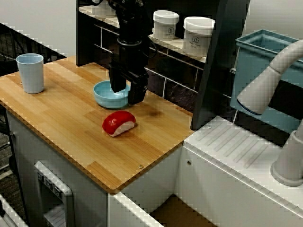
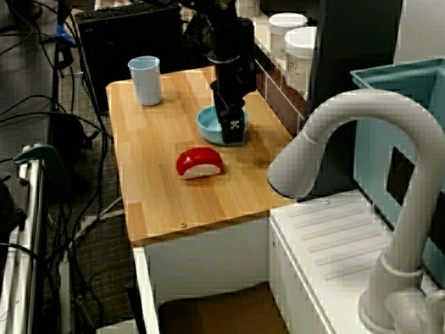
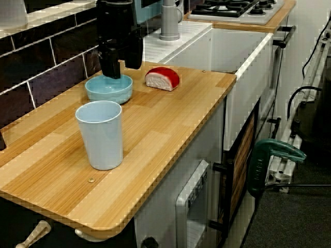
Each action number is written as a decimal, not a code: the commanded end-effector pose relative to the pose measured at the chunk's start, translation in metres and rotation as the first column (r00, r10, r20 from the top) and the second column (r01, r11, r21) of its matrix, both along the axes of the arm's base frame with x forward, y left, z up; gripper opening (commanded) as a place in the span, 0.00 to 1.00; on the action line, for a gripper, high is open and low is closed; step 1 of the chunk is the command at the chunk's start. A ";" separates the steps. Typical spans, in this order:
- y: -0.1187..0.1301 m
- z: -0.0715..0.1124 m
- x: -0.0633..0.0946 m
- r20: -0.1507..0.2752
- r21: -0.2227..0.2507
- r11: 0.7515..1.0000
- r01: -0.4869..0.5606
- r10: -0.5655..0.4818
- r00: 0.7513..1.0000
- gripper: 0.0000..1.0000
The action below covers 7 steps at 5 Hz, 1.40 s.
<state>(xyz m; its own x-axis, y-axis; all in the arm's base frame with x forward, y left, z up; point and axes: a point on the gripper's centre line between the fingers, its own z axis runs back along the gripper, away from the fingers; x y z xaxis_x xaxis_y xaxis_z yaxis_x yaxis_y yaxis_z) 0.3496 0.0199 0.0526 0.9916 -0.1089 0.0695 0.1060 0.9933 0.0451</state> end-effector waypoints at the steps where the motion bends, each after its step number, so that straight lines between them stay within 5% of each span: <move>1: -0.010 0.001 0.003 0.031 0.001 1.000 -0.002 0.002 1.000 1.00; 4: -0.041 0.010 -0.004 -0.001 -0.102 0.994 0.028 -0.028 1.000 1.00; 7: -0.095 0.014 -0.026 -0.012 -0.083 0.981 0.173 -0.174 0.985 1.00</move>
